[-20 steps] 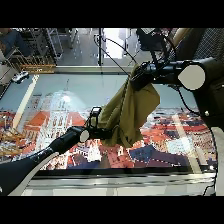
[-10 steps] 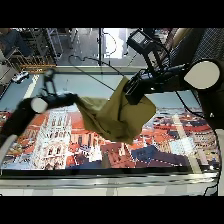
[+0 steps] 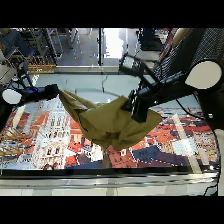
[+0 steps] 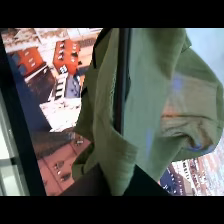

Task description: Fold the clothes and pants, and hang the long-sleeved shirts on hangers.

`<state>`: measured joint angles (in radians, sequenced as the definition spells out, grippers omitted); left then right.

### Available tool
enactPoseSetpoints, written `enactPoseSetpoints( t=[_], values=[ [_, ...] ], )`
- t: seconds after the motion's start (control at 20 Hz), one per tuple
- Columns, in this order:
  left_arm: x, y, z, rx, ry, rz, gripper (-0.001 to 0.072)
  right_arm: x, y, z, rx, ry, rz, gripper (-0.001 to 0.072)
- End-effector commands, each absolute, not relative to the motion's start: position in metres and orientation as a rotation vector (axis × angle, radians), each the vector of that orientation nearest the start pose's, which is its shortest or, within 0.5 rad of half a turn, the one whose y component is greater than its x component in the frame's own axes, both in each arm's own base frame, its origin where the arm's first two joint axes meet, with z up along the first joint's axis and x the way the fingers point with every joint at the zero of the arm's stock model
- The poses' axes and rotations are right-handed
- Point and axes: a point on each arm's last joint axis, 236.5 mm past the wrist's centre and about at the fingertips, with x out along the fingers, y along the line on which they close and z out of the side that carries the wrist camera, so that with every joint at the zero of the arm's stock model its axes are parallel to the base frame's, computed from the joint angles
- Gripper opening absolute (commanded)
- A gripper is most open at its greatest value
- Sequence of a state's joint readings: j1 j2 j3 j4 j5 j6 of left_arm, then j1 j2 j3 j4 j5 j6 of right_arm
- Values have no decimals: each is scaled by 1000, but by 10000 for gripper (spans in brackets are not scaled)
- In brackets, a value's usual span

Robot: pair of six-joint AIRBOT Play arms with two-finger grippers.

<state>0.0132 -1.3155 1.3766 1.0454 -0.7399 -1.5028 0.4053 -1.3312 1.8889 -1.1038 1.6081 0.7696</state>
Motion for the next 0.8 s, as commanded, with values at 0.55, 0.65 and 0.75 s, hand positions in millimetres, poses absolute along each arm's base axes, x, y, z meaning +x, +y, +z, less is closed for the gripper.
enactPoseSetpoints(
  t=[0.55,0.65,0.75],
  values=[
    [492,-75,167,-470,684,-332,8,382,195,195,-696,831,780,14],
    [491,-75,170,-446,676,-341,8,387,195,197,-646,831,741,14],
    [490,-75,171,-446,675,-343,8,390,195,199,-588,835,701,14]
  ],
)
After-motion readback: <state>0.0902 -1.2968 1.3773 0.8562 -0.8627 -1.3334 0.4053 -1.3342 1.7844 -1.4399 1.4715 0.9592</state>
